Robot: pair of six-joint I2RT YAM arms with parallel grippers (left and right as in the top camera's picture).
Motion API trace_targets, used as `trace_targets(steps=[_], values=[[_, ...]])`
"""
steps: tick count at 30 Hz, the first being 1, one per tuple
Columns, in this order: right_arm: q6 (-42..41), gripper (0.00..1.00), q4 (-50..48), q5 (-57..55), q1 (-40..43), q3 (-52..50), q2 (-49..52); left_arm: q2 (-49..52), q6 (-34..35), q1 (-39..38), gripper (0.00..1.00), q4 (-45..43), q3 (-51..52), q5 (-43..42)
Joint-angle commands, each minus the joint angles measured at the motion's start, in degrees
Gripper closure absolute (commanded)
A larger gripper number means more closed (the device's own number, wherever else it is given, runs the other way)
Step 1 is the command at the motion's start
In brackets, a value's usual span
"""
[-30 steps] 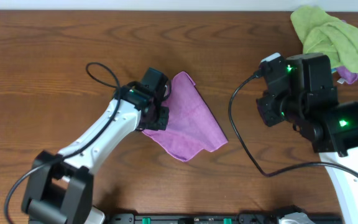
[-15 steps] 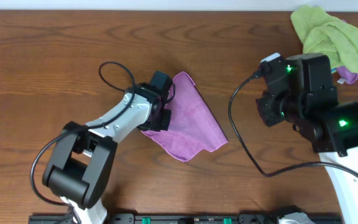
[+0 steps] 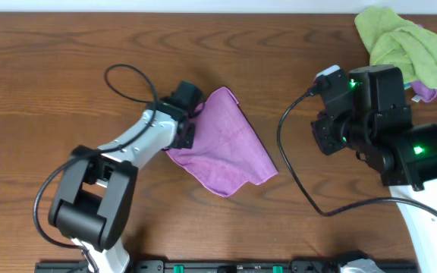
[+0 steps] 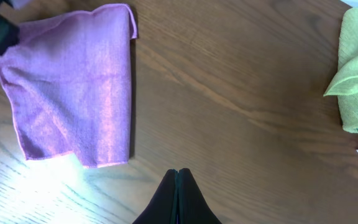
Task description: Fold the cloth
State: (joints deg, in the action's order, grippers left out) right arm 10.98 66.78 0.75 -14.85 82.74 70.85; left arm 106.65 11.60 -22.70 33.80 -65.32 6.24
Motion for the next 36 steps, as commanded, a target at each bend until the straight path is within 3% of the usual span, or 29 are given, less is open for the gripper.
trace_targets(steps=[1, 8, 25, 31, 36], values=[[-0.26, 0.98, 0.31, 1.07, 0.31, -0.37, -0.42, 0.94, -0.87, 3.37, 0.94, -0.02, 0.44, 2.14], [-0.7, 0.99, 0.66, 1.25, 0.2, -0.37, -0.42, 0.94, -0.9, 8.72, 0.94, 0.24, 0.44, 2.08], [-0.68, 0.98, 2.47, 1.22, 0.2, -0.37, -0.42, -2.32, -0.87, 5.22, 0.94, 13.22, -12.46, -5.86], [-0.68, 0.99, 2.4, 1.22, 0.2, -0.37, -0.39, -2.29, -0.9, -0.7, 0.94, 10.58, -9.2, -5.6], [-0.66, 0.99, 2.16, 1.2, 0.2, -0.37, -0.39, -2.1, -0.92, -0.5, 0.94, 8.5, -8.5, -5.62]])
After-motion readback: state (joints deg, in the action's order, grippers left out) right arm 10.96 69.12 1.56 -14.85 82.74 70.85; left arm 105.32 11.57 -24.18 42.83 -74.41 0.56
